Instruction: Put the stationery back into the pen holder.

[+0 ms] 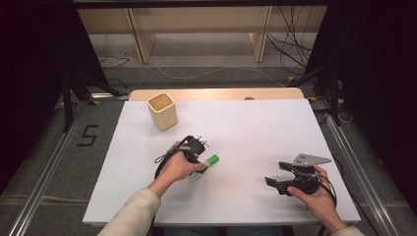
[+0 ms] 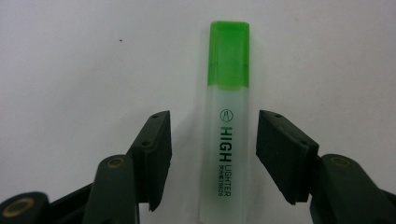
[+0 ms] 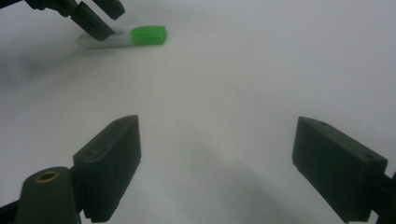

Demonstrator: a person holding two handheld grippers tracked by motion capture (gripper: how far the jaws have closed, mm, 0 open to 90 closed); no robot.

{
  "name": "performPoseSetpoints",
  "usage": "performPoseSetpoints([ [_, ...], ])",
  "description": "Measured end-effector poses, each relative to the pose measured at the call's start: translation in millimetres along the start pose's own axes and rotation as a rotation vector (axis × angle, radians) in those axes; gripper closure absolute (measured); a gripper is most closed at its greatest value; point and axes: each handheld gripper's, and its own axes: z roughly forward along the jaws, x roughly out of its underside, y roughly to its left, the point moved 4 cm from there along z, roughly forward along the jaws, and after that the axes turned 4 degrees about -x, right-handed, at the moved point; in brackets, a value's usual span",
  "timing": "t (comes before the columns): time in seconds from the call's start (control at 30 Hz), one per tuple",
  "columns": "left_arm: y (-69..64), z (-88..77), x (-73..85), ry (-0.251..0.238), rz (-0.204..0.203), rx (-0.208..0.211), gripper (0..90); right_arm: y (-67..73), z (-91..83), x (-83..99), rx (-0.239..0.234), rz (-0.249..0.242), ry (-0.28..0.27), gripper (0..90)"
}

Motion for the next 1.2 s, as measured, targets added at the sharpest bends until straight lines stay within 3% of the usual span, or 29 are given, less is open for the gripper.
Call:
performPoseSetpoints([
  [0.1, -2.4, 4.1, -1.6, 0.049, 0.023, 0.02, 48.3, -0.2, 0.0, 0.0, 0.0, 0.0, 0.0, 16.3],
  [0.5, -4.7, 8.3, -5.8, 0.123, 0.058, 0.032, 56.4, -0.4, -0.1, 0.0, 0.0, -0.001, 0.0, 16.3],
  [1.07, -6.5, 11.1, -8.1, 0.149, 0.043, 0.029, 65.6, -0.5, -0.1, 0.1, -0.001, -0.001, 0.0, 16.3],
  [1.2, -6.0, 10.7, -8.5, 0.161, 0.055, 0.027, 65.9, -0.3, -0.1, 0.1, -0.001, -0.002, 0.0, 16.3],
])
